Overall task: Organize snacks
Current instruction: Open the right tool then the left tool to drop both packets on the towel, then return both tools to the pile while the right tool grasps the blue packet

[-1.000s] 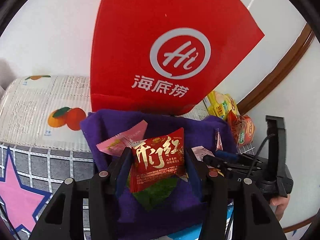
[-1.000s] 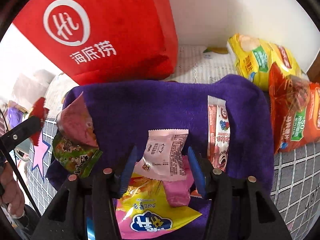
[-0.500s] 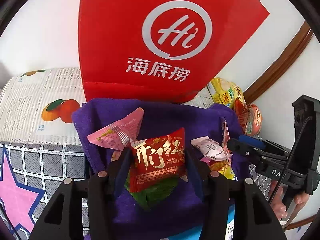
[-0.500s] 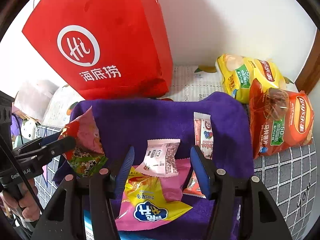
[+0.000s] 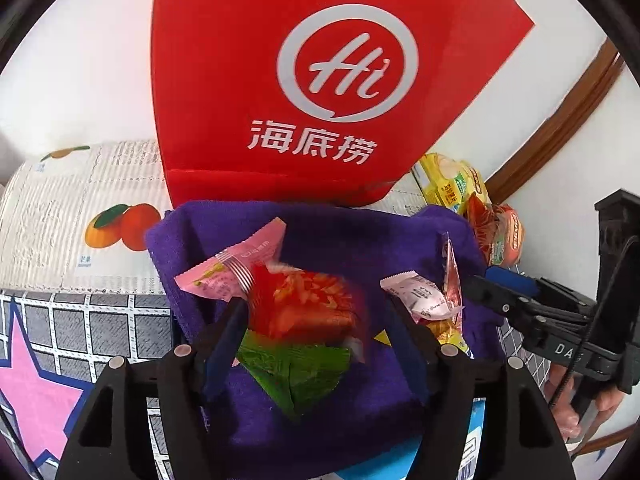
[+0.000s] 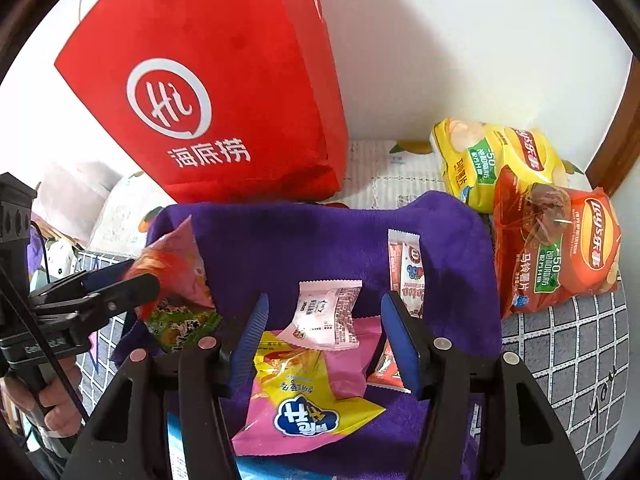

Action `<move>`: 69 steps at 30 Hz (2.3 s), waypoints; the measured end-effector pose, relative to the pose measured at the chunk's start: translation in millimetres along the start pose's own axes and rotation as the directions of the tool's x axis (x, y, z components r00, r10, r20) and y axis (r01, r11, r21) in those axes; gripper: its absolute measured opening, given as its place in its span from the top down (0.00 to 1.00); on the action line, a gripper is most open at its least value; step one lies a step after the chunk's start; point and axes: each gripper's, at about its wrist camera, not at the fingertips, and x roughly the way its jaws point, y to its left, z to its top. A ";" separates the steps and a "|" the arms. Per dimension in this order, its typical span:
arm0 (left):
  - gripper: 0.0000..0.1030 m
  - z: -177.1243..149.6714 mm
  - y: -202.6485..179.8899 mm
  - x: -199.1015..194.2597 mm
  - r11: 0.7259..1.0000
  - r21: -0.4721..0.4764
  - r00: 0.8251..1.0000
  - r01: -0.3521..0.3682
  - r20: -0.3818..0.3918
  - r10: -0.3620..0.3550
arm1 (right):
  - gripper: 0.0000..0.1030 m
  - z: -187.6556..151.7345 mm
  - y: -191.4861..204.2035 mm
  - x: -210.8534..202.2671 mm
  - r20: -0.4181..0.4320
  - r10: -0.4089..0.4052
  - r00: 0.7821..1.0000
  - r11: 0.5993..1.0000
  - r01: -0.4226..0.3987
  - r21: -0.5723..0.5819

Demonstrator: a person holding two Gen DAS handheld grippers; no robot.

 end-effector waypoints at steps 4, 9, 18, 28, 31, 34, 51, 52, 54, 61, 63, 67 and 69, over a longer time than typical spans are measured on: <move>0.34 0.0 -3.4 -9.5 1.000 0.007 1.000 0.013 0.011 -0.013 | 0.43 -1.2 6.6 -14.7 0.025 -0.012 1.000 1.000 0.012 -0.009; 0.34 0.6 -6.9 -25.4 1.000 0.004 0.999 0.027 0.032 -0.027 | 0.43 -18.9 10.0 -39.7 0.057 0.011 0.998 1.000 -0.012 0.022; 0.34 -5.0 -34.0 -57.4 0.998 0.055 0.998 -0.008 0.067 0.005 | 0.43 -88.8 17.8 -77.5 0.044 -0.032 0.998 0.998 0.030 0.055; 0.34 -47.6 -57.0 -110.4 0.992 0.123 0.994 0.009 0.109 -0.023 | 0.43 -190.4 33.9 -89.2 -0.003 -0.003 1.000 0.996 0.003 0.088; 0.34 -67.0 -52.9 -119.9 0.992 0.125 0.995 0.009 0.102 -0.022 | 0.43 -211.6 47.4 -81.3 -0.016 0.021 1.000 0.999 -0.020 0.046; 0.34 -85.9 -47.0 -125.0 0.992 0.123 0.995 -0.004 0.096 -0.008 | 0.43 -228.3 62.6 -72.9 -0.024 0.018 1.000 1.000 -0.019 -0.015; 0.34 -173.0 -18.7 -137.2 0.991 0.127 0.999 -0.036 0.037 0.031 | 0.72 -246.1 77.4 -43.3 0.041 0.041 0.998 0.997 -0.038 -0.066; 0.34 -175.6 -18.8 -135.9 0.992 0.125 0.999 -0.032 0.032 0.028 | 0.72 -247.8 75.8 -47.5 0.055 0.033 0.998 0.998 -0.030 -0.062; 0.34 -182.5 -20.2 -129.4 0.991 0.130 1.000 -0.020 0.020 0.018 | 0.73 -252.6 70.1 -59.0 0.084 0.019 0.996 0.999 -0.016 -0.048; 0.34 -201.7 -35.5 -95.3 0.987 0.161 0.999 0.005 -0.040 0.002 | 0.73 -273.3 32.0 -89.1 0.139 -0.062 0.988 0.997 0.053 0.063; 0.34 -205.8 -42.6 -85.4 0.984 0.176 0.998 0.010 -0.055 0.000 | 0.73 -278.8 21.9 -91.4 0.165 -0.127 0.978 0.990 0.113 0.088; 0.34 -210.9 -53.8 -65.5 0.979 0.203 0.997 0.003 -0.080 0.014 | 0.73 -285.9 8.4 -89.7 0.207 -0.136 0.969 0.986 0.113 0.120; 0.34 -213.1 -57.4 -57.4 0.976 0.215 0.996 -0.018 -0.083 0.036 | 0.73 -287.4 3.5 -85.8 0.216 -0.125 0.968 0.986 0.098 0.134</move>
